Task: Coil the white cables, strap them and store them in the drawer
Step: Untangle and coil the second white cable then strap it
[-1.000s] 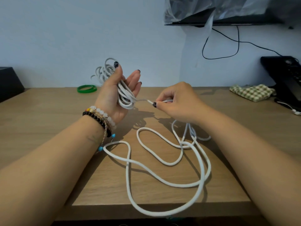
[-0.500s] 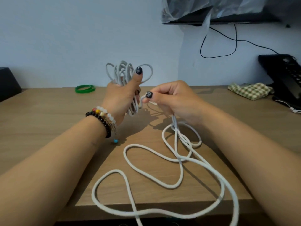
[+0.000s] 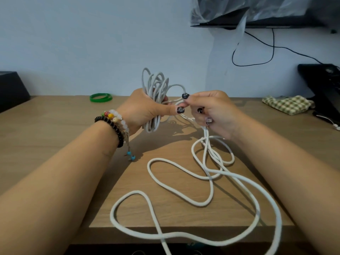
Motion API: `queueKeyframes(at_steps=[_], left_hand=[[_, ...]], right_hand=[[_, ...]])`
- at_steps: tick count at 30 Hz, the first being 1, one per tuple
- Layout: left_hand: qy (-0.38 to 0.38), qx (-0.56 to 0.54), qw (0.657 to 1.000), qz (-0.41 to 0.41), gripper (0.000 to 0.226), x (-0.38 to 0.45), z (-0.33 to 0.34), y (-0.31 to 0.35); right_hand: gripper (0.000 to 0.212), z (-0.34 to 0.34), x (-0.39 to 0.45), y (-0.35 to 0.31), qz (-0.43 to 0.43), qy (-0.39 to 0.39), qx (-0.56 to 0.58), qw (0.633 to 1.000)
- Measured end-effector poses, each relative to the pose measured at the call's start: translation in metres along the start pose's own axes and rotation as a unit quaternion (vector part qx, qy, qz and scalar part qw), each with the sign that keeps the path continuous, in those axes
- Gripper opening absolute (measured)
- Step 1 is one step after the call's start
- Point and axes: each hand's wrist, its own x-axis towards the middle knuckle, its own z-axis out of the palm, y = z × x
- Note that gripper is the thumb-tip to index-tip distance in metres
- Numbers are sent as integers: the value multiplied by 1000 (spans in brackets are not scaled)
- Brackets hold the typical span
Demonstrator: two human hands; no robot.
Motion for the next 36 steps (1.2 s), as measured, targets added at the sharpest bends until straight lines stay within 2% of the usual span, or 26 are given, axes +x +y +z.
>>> queueKeyframes(at_steps=[3, 6, 12, 14, 20, 24, 28, 30, 33, 36], left_hand=[[-19, 84, 996, 0, 32, 0, 1, -1], [-4, 153, 988, 2, 23, 0, 3, 0], [43, 107, 993, 9, 21, -2, -2, 2], [42, 107, 993, 12, 20, -2, 0, 1], [-40, 107, 993, 5, 14, -4, 9, -5], [-58, 115, 992, 3, 6, -6, 12, -3], [5, 118, 993, 16, 15, -2, 7, -4], [63, 65, 996, 4, 18, 1, 0, -5], [172, -59, 983, -8, 17, 7, -13, -5], [204, -112, 973, -8, 16, 9, -17, -8]], right_hand=[[29, 2, -1, 0, 6, -5, -34, 999], [21, -1, 1, 1, 17, 32, -81, 996], [13, -3, 0, -7, -43, 69, -208, 975], [14, 0, -1, -5, -57, 85, -209, 973], [23, 7, -1, 1, -98, 64, -252, 961], [22, 7, 0, 3, -94, 53, -269, 957], [11, 7, 0, -1, -49, 44, -234, 970], [6, 2, 0, -3, -17, 43, -199, 979], [11, -14, 2, -10, -5, 72, -157, 985], [16, -19, 3, -14, -17, 73, -155, 985]])
